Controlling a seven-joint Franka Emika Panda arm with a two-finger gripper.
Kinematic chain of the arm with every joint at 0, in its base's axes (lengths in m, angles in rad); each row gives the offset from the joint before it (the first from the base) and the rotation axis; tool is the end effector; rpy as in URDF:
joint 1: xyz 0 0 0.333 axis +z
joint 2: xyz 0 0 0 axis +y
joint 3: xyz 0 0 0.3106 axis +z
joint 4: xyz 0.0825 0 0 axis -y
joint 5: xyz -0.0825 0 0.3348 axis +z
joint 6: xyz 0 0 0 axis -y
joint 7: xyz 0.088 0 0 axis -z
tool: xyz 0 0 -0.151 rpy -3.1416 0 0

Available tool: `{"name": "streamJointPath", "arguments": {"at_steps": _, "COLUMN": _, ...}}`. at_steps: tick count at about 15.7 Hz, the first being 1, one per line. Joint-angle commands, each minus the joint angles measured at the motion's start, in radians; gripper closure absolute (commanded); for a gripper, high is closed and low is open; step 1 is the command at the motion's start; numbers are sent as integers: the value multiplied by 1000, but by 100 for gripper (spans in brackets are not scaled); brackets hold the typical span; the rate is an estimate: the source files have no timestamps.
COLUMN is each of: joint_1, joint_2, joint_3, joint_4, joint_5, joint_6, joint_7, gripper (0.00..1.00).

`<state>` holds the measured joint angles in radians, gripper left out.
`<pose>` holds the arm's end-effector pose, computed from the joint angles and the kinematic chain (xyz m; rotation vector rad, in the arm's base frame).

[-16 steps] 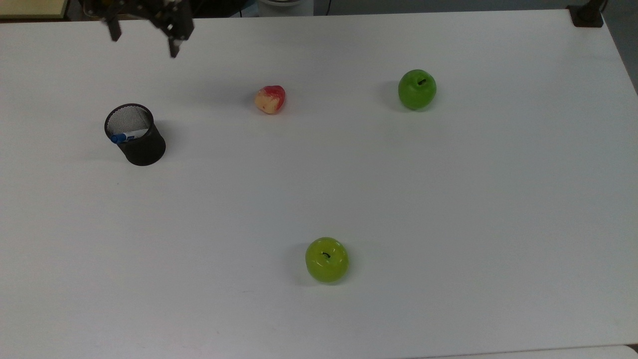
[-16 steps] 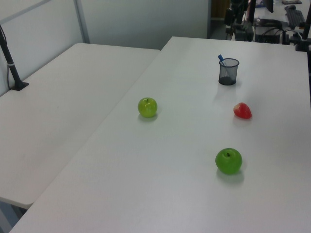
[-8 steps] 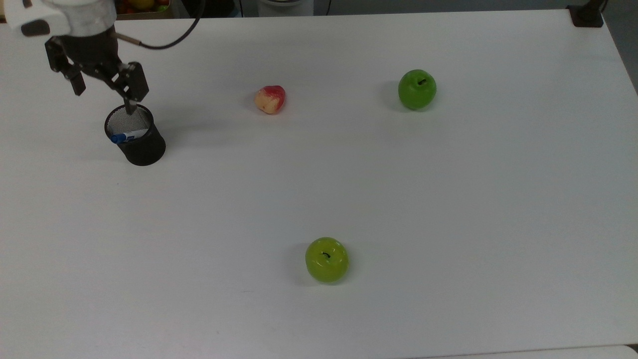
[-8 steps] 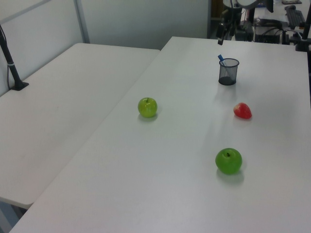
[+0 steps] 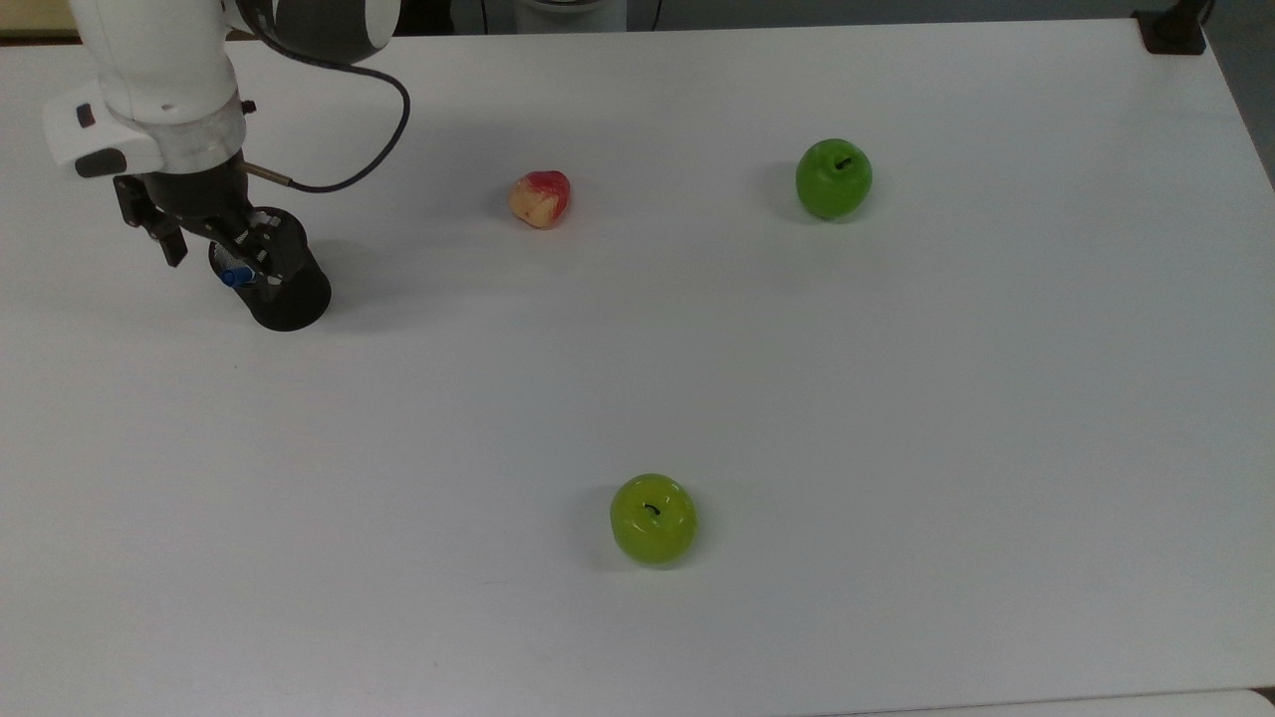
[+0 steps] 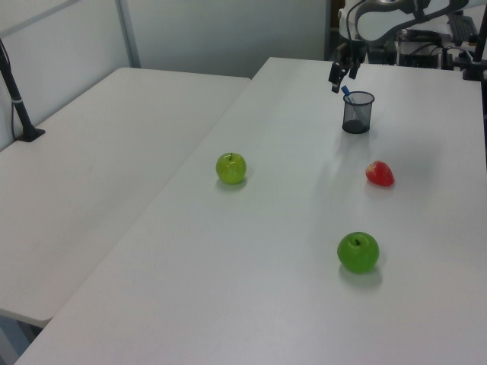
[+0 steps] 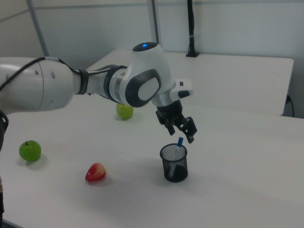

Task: Take marker pen
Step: 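Lower the gripper into the cup and close on the marker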

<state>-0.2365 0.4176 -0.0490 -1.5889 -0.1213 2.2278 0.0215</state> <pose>0.6311 -0.1895 0.3898 2.9543 -0.3519 0.3035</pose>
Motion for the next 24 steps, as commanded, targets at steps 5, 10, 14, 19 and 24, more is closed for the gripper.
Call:
{"name": "streamJointPath", "arguments": {"at_steps": 5, "joint_1": -7, "joint_2": 3, "joint_3": 3, "joint_4": -25, "joint_5": -11, "joint_6": 29, "joint_7": -74, "gripper": 52}}
{"name": "streamJointPath", "arguments": {"at_steps": 10, "joint_1": -10, "joint_2": 1, "joint_3": 3, "joint_4": -25, "joint_5": -9, "joint_6": 20, "joint_7": -89, "gripper": 62}}
{"name": "streamJointPath", "arguments": {"at_steps": 14, "joint_1": -12, "joint_2": -5, "joint_3": 3, "joint_4": -26, "joint_5": -9, "joint_6": 16, "joint_7": -91, "gripper": 62}}
{"name": "streamJointPath", "arguments": {"at_steps": 19, "joint_1": -14, "joint_2": -14, "joint_3": 3, "joint_4": -33, "joint_5": -9, "joint_6": 0, "joint_7": -91, "gripper": 62}}
{"name": "streamJointPath", "arguments": {"at_steps": 24, "joint_1": -14, "joint_2": -23, "joint_3": 3, "joint_4": -36, "joint_5": -9, "joint_6": -7, "joint_7": -92, "gripper": 83}}
